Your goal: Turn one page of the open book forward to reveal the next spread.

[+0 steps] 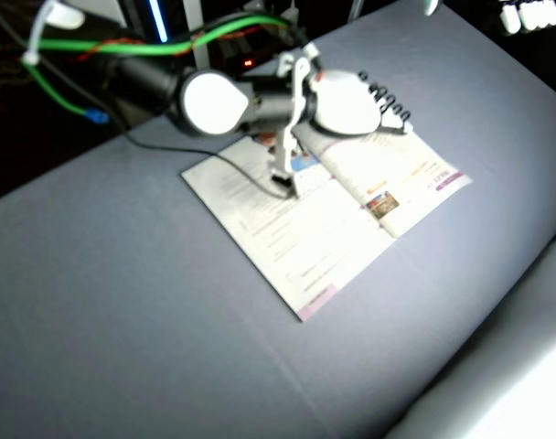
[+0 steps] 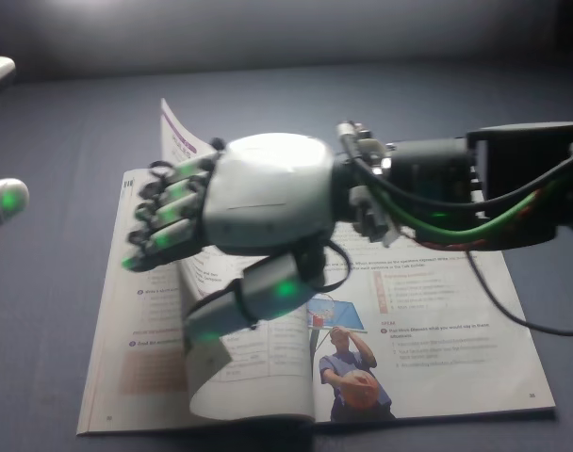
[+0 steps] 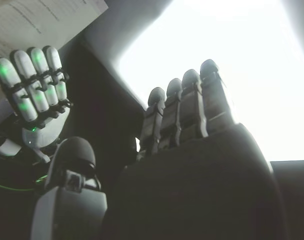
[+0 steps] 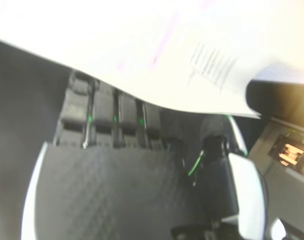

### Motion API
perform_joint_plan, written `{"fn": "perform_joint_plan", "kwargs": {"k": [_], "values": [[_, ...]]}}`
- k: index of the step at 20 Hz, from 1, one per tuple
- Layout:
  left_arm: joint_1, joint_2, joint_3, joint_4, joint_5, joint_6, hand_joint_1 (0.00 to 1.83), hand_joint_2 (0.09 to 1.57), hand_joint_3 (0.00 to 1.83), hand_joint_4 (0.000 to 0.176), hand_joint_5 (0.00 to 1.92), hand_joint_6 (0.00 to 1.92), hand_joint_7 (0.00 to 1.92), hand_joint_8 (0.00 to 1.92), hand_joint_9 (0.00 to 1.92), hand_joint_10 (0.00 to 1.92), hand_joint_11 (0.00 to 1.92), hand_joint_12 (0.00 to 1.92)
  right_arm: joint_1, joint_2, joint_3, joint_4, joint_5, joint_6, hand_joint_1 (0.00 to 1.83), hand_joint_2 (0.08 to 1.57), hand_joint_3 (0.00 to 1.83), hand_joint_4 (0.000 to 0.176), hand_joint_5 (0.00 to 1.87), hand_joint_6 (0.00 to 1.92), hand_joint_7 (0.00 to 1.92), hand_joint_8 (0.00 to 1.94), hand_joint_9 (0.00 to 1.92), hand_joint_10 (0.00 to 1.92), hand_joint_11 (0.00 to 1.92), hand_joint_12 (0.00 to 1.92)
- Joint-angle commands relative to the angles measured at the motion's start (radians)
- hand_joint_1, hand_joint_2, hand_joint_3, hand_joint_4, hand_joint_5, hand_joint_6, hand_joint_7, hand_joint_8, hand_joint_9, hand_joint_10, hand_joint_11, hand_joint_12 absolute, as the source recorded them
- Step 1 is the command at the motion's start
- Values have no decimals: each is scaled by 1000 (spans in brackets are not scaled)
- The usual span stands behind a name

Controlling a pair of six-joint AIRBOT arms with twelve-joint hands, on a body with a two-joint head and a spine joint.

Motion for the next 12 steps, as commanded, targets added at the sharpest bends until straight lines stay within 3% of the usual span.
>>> {"fn": "perform_joint_plan", "kwargs": {"k": [1, 5, 6, 7, 8, 9, 12], "values": [[-8, 18, 10, -23, -128, -9, 0, 1280, 0, 0, 93, 5, 66, 7, 24, 6, 2, 0, 12, -9, 0, 41, 101, -8, 39, 1298, 1, 0, 542, 7, 494, 6, 453, 11, 414, 121], [2, 30, 10, -23, -118, -16, 0, 1286, 3, 0, 91, 3, 56, 1, 31, 7, 16, 7, 19, -21, -25, 36, 191, -8, 0, 1280, 0, 0, 517, 2, 449, 0, 397, 0, 431, 118], [2, 29, 11, -23, -113, -16, 0, 1288, 3, 0, 92, 3, 55, 1, 32, 6, 23, 10, 22, -19, -35, 36, 211, -7, 0, 1277, 0, 0, 520, 3, 447, 0, 392, 0, 357, 86], [2, 27, 13, -22, -111, -16, 0, 1288, 2, 0, 98, 4, 68, 6, 61, 16, 52, 24, 29, -19, -40, 36, 233, -4, 0, 1303, 5, 0, 321, 0, 269, 0, 201, 0, 88, 4], [2, 26, 14, -22, -111, -16, 0, 1280, 0, 0, 92, 1, 64, 3, 58, 13, 41, 19, 40, -19, -48, 37, 261, -2, 0, 1316, 9, 0, 249, 0, 207, 0, 133, 0, 17, 0], [2, 26, 14, -22, -112, -16, 0, 1288, 2, 0, 82, 0, 63, 3, 56, 11, 37, 18, 52, -19, -57, 39, 291, -1, 0, 1301, 2, 0, 128, 0, 95, 0, 40, 0, 3, 0], [0, 20, 14, -16, -107, -17, 0, 1299, 6, 0, 104, 8, 81, 8, 76, 15, 75, 35, 61, 8, -80, 85, 369, -1, 1, 1299, 0, 0, 77, 0, 58, 3, 16, 6, 0, 0]]}}
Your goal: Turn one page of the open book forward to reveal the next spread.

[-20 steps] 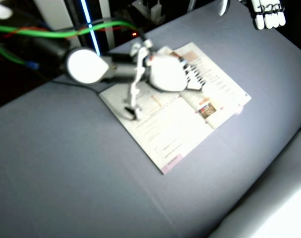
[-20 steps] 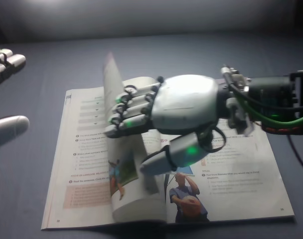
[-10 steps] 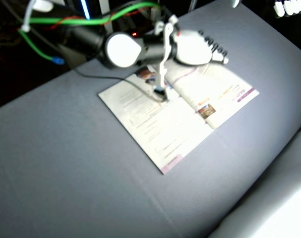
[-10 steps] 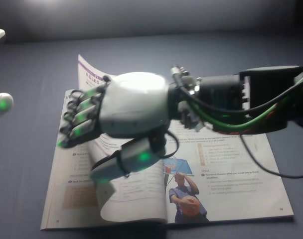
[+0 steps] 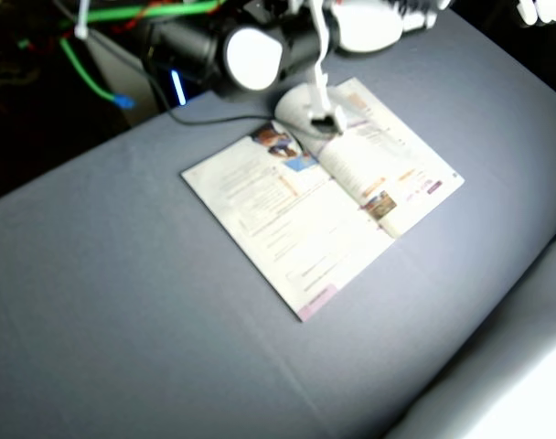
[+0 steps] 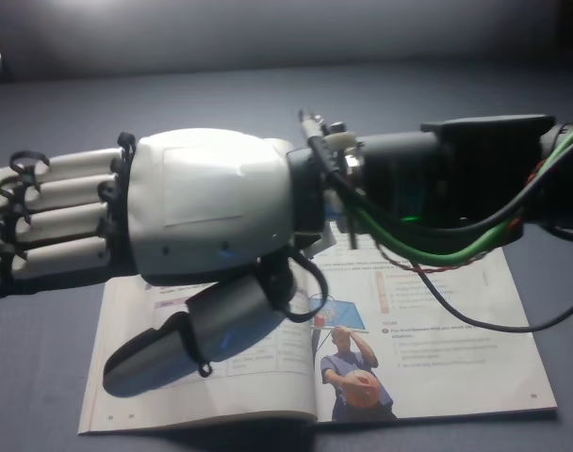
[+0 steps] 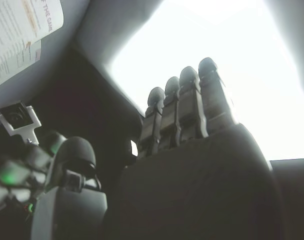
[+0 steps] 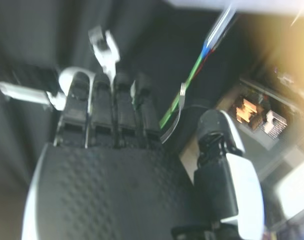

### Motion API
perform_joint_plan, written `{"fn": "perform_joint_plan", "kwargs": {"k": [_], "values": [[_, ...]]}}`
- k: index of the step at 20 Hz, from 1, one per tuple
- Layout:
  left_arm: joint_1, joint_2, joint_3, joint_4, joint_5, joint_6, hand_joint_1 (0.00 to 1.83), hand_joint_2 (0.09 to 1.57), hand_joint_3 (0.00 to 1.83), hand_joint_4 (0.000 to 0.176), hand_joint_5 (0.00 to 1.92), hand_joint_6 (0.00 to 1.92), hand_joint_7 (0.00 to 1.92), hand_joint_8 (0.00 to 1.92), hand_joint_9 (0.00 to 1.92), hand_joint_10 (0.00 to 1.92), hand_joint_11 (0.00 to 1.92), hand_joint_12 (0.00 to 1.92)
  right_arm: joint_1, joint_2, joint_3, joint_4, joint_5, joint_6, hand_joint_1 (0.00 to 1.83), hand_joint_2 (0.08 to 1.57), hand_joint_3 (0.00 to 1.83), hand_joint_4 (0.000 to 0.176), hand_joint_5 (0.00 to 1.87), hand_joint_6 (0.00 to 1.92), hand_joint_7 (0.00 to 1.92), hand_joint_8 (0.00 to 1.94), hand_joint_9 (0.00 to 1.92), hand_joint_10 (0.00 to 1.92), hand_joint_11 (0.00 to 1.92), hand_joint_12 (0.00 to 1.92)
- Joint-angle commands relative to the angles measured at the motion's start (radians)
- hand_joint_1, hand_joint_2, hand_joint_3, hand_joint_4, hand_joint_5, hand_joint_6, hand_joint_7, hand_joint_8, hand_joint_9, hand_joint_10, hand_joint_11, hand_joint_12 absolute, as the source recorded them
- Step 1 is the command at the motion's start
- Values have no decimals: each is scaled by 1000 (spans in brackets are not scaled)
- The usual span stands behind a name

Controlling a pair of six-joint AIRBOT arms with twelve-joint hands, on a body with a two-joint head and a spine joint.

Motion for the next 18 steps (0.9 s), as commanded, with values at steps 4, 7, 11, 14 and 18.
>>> {"fn": "perform_joint_plan", "kwargs": {"k": [4, 7, 11, 14, 18], "values": [[-12, -11, 4, -17, -103, -7, 0, 1294, 2, 0, 123, 12, 96, 11, 81, 12, 73, 36, -6, 112, -37, 141, 147, 0, 145, 1215, 0, 0, 156, 7, 101, 5, 46, 5, 0, 0], [-3, -11, -8, -17, -105, -7, 0, 1299, 4, 0, 114, 5, 94, 7, 76, 7, 40, 21, -60, 193, -67, 210, 169, -22, 135, 1255, 15, 0, 144, 4, 159, 16, 95, 14, 65, 31], [29, -8, -29, -20, -137, -19, 0, 1344, 18, 0, 101, 6, 59, 4, 47, 5, 40, 22, -131, 296, -90, 282, 182, -22, 41, 1346, 0, 0, 309, 0, 271, 0, 163, 0, 27, 58], [36, -10, -42, -27, -168, -20, 0, 1328, 6, 0, 144, 16, 112, 18, 77, 12, 64, 35, -172, 385, -109, 360, 171, -28, 0, 1323, 0, 0, 211, 0, 149, 0, 34, 3, 0, 0], [36, -41, -46, -30, -219, -25, 0, 1313, 0, 0, 127, 5, 107, 10, 74, 6, 18, 17, -259, 503, -138, 529, 166, -88, 35, 1326, 0, 0, 99, 1, 31, 0, 0, 0, 0, 0]]}}
